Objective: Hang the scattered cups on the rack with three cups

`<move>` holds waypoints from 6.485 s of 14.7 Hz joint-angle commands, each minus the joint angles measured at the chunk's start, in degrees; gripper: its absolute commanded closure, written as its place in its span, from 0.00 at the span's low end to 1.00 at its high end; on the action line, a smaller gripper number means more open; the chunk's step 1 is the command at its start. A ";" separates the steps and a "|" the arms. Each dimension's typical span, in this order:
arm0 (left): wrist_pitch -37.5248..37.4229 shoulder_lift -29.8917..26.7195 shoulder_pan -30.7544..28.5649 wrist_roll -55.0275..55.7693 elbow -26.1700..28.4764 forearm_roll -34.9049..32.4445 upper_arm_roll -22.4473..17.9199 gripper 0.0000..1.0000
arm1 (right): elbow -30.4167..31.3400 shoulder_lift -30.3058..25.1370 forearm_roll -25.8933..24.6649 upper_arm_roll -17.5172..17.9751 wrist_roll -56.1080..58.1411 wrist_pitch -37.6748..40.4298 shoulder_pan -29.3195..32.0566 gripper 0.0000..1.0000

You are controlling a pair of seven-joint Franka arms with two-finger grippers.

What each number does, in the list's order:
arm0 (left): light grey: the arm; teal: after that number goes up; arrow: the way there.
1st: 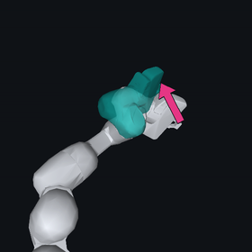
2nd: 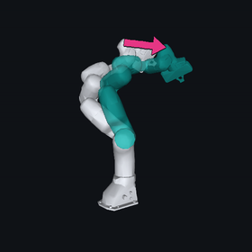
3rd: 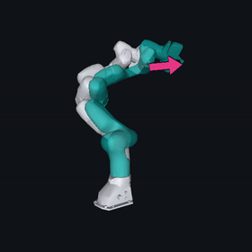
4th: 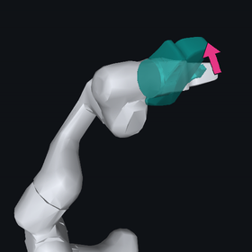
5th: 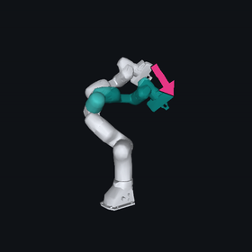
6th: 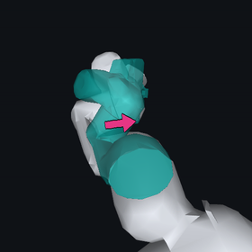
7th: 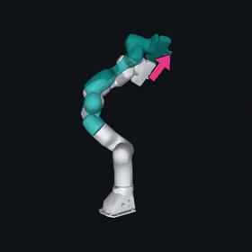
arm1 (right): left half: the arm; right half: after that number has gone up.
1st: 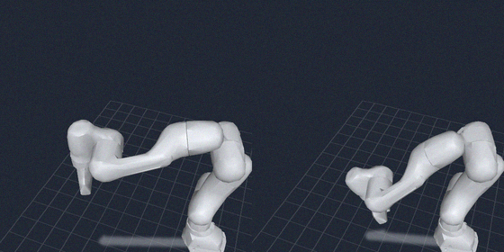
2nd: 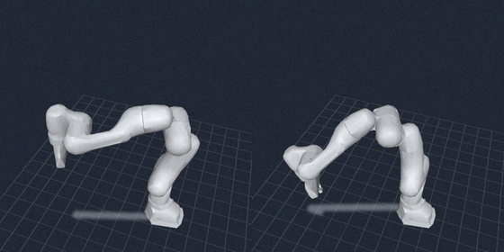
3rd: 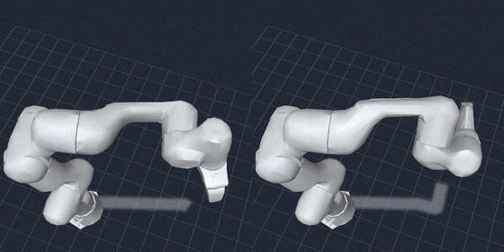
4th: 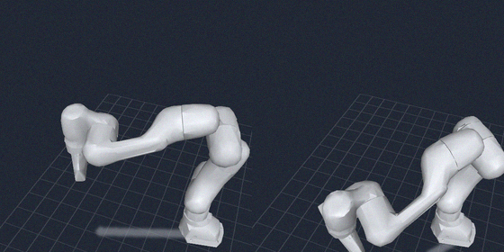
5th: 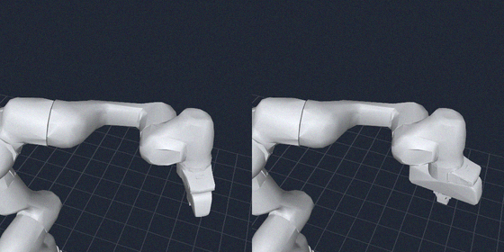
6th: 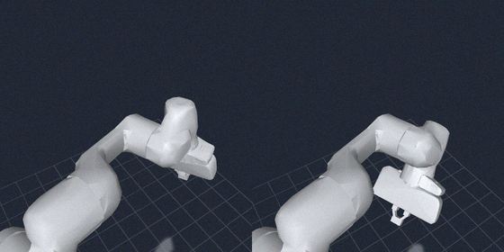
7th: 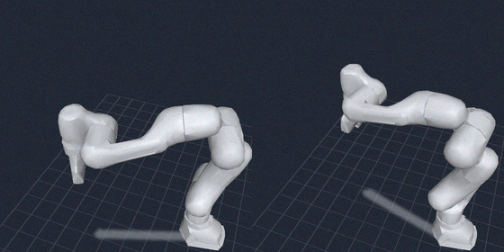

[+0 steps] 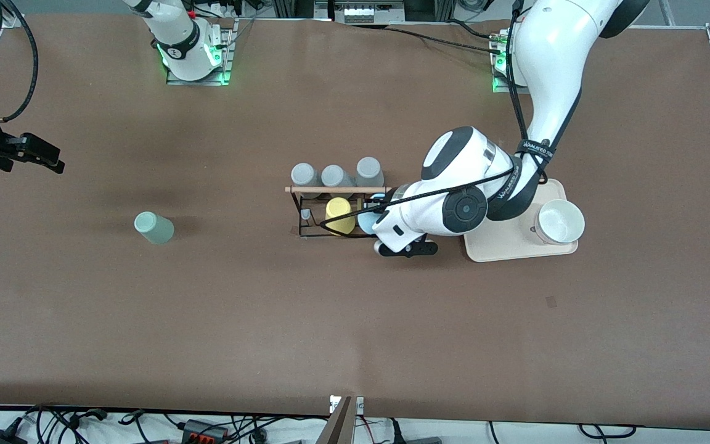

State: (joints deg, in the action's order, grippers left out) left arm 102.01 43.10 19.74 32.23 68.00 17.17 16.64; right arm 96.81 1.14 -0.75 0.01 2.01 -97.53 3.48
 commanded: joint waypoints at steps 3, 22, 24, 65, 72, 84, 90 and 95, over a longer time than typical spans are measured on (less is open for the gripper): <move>-0.23 -0.64 0.39 0.02 0.29 -1.08 -0.29 0.00 | -0.65 0.27 -0.13 0.16 0.27 0.77 0.03 0.00; -22.36 -20.41 -19.47 0.20 -0.41 -14.97 -0.91 0.00 | -0.83 10.89 -0.57 0.16 0.45 -0.63 -2.87 0.00; -26.67 -21.30 -21.93 -0.41 -0.68 -14.79 -0.91 0.00 | 0.48 12.65 -1.18 0.16 0.54 -5.28 -4.09 0.00; -16.84 -38.09 -25.28 -24.94 18.48 -14.79 -4.51 0.00 | 15.17 25.75 1.72 -0.27 -0.26 -30.00 -2.16 0.47; -16.93 -38.09 -25.28 -25.03 18.57 -14.80 -4.69 0.00 | 7.11 25.23 1.63 2.70 0.45 -22.02 -2.61 0.71; -16.93 -38.09 -25.28 -27.49 18.57 -14.80 -5.22 0.00 | -12.86 25.58 1.63 5.17 -11.04 -7.58 -19.73 0.73; -16.93 -38.09 -25.28 -27.40 18.48 -14.80 -5.22 0.00 | -14.01 26.28 9.00 5.17 -26.33 -8.20 -24.22 0.72; -16.93 -38.09 -25.28 -27.40 18.48 -14.80 -5.22 0.00 | -14.10 27.95 8.75 5.09 -35.49 -10.83 -29.31 0.72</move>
State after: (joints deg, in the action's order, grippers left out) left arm 86.23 4.42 -5.39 6.15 87.88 3.25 11.38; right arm 84.58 27.37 7.40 5.54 -30.53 -108.06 -24.09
